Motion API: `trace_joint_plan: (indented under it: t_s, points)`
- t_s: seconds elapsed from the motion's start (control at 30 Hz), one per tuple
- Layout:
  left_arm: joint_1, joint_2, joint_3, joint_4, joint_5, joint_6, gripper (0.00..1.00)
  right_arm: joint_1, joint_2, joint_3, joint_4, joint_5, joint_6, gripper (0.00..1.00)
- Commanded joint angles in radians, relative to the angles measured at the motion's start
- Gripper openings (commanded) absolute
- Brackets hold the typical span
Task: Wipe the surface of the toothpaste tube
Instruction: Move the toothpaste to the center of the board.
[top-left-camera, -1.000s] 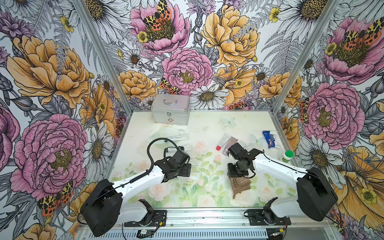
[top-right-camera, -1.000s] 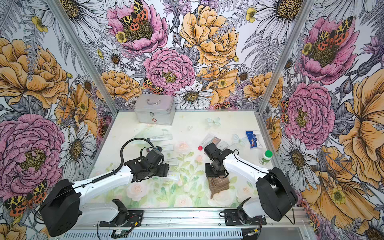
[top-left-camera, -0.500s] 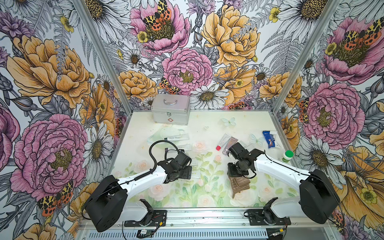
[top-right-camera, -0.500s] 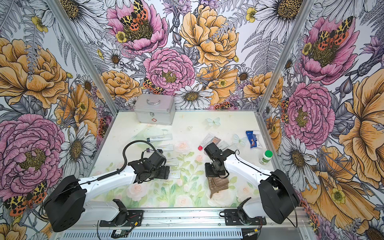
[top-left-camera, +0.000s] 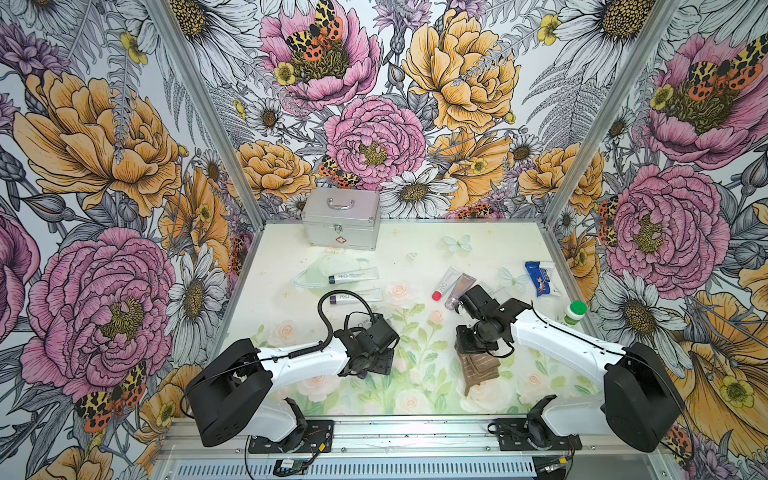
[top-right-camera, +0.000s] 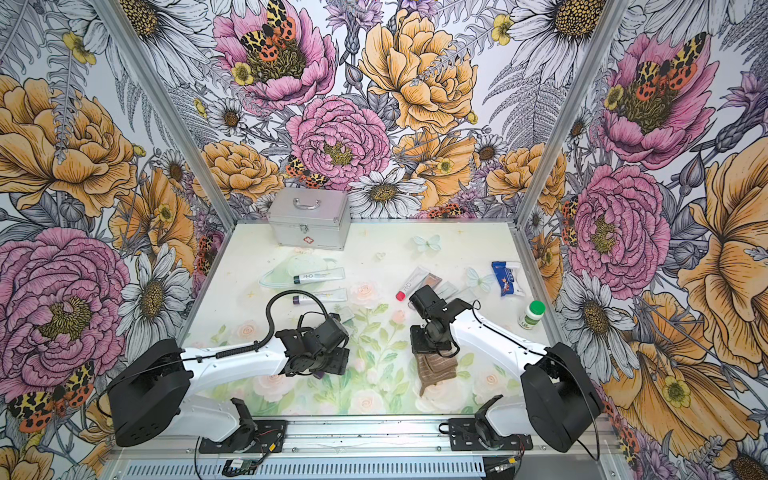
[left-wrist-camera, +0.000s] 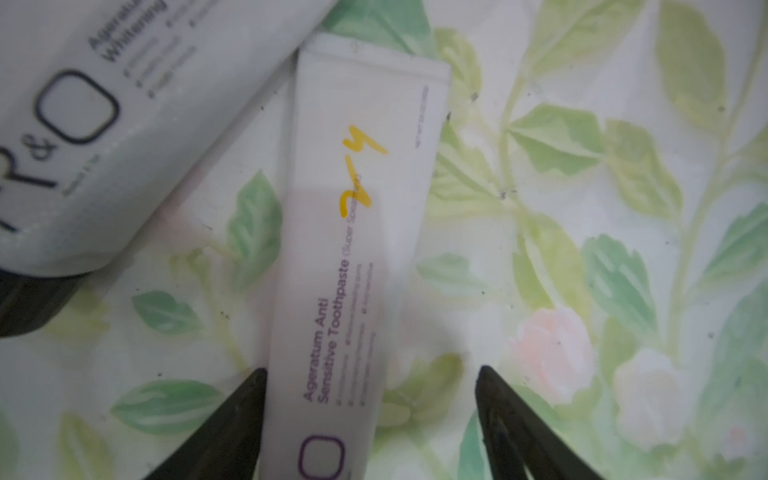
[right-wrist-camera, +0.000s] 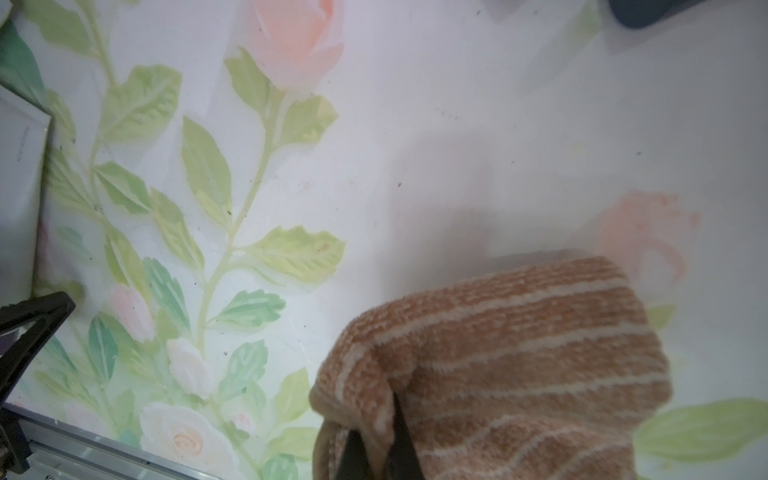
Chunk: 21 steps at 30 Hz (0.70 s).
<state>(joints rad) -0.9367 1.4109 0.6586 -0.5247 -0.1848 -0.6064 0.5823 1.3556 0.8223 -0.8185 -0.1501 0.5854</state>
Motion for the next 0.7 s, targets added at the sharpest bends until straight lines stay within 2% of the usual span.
trace_joint_plan:
  t_s: [0.0,0.13,0.23,0.33,0.47,0.67]
  points:
    - [-0.023,0.040,0.010,0.007,-0.016,-0.023,0.62,0.007,-0.011,0.000,0.021,0.010,-0.004,0.00]
    - [-0.044,0.077,0.026,0.009,-0.059,-0.010,0.41,0.007,-0.014,0.001,0.019,0.010,-0.001,0.00]
    - [-0.072,0.093,0.047,0.039,-0.050,0.024,0.34,0.007,-0.018,0.000,0.017,0.009,0.001,0.00]
    - [-0.102,0.126,0.085,0.075,-0.032,0.080,0.31,0.004,-0.023,0.000,0.016,0.009,0.001,0.00]
    - [-0.136,0.204,0.175,0.131,0.060,0.186,0.31,-0.008,-0.034,-0.005,0.009,0.012,-0.004,0.00]
    - [-0.169,0.358,0.347,0.187,0.210,0.342,0.36,-0.032,-0.066,-0.018,-0.008,0.013,-0.006,0.00]
